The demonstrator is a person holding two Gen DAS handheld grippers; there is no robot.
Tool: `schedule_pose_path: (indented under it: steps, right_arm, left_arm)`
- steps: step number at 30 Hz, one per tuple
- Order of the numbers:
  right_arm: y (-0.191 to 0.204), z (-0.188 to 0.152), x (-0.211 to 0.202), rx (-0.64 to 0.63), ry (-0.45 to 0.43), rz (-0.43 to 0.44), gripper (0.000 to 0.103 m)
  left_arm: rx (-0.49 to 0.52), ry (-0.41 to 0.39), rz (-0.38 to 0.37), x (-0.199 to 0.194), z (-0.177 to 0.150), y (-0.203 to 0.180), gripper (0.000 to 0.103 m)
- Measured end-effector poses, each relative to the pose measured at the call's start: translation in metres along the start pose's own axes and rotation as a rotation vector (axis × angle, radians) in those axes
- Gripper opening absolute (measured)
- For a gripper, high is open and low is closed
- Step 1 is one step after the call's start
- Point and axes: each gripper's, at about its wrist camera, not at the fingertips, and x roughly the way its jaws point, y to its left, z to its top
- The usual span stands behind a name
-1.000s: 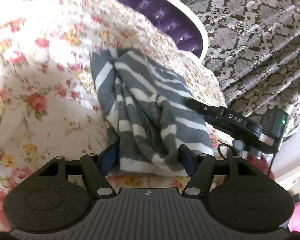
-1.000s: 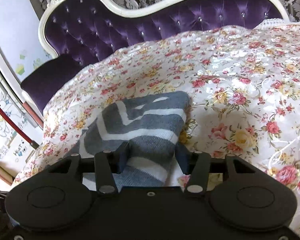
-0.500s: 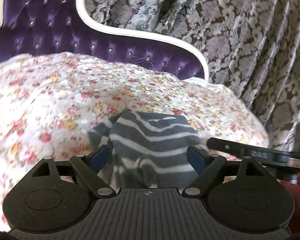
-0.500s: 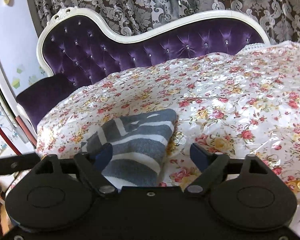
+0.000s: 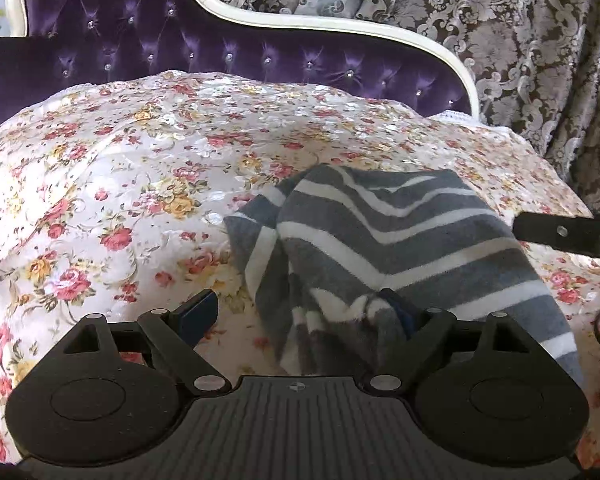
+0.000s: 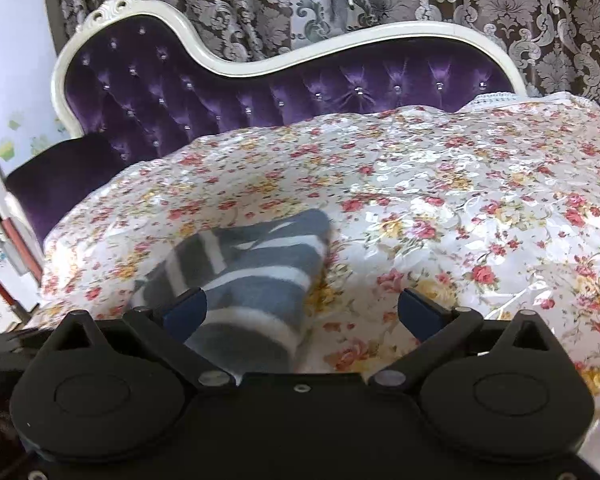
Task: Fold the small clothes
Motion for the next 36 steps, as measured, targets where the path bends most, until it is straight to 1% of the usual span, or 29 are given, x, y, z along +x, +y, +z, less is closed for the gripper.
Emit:
schedule_pose_path:
  steps: [3, 7, 11, 14, 18, 21, 24, 26, 30, 34, 36]
  right_arm:
    - [0.002, 0.002, 0.016, -0.037, 0.029, -0.064, 0.102]
    - [0.003, -0.001, 0.034, -0.074, 0.070, -0.106, 0.102]
    - [0.005, -0.007, 0.040, -0.100, 0.076, -0.120, 0.102]
    - [0.004, -0.006, 0.039, -0.094, 0.068, -0.111, 0.102]
    - [0.005, -0.001, 0.017, -0.091, -0.006, -0.093, 0.102]
    - [0.004, 0.004, -0.009, -0.061, -0.069, -0.038, 0.102]
    - [0.009, 0.006, -0.034, -0.064, -0.104, -0.005, 0.102]
    - [0.011, 0.005, -0.045, -0.070, -0.108, 0.008, 0.102]
    - [0.014, -0.002, -0.064, -0.058, -0.101, 0.033, 0.103]
    - [0.017, -0.009, -0.078, -0.048, -0.086, 0.067, 0.102]
    - [0.021, -0.013, -0.085, -0.063, -0.084, 0.062, 0.102]
  left_arm:
    - [-0.013, -0.001, -0.002, -0.001, -0.001, 0.001, 0.088]
    - [-0.035, 0.004, -0.008, 0.003, -0.001, 0.003, 0.089]
    - [-0.061, 0.007, -0.012, 0.005, -0.002, 0.004, 0.090]
    - [-0.070, 0.004, -0.011, 0.005, -0.002, 0.004, 0.091]
    - [-0.057, -0.013, -0.003, -0.005, 0.003, 0.000, 0.090]
    - [-0.036, -0.043, 0.013, -0.021, 0.007, -0.005, 0.091]
    - [-0.023, -0.089, 0.027, -0.042, 0.012, -0.011, 0.091]
    - [-0.019, -0.121, 0.039, -0.055, 0.015, -0.016, 0.091]
    - [0.014, -0.153, 0.094, -0.078, 0.018, -0.031, 0.091]
    - [0.050, -0.194, 0.148, -0.096, 0.014, -0.047, 0.091]
    - [0.053, -0.197, 0.161, -0.102, 0.012, -0.052, 0.091]
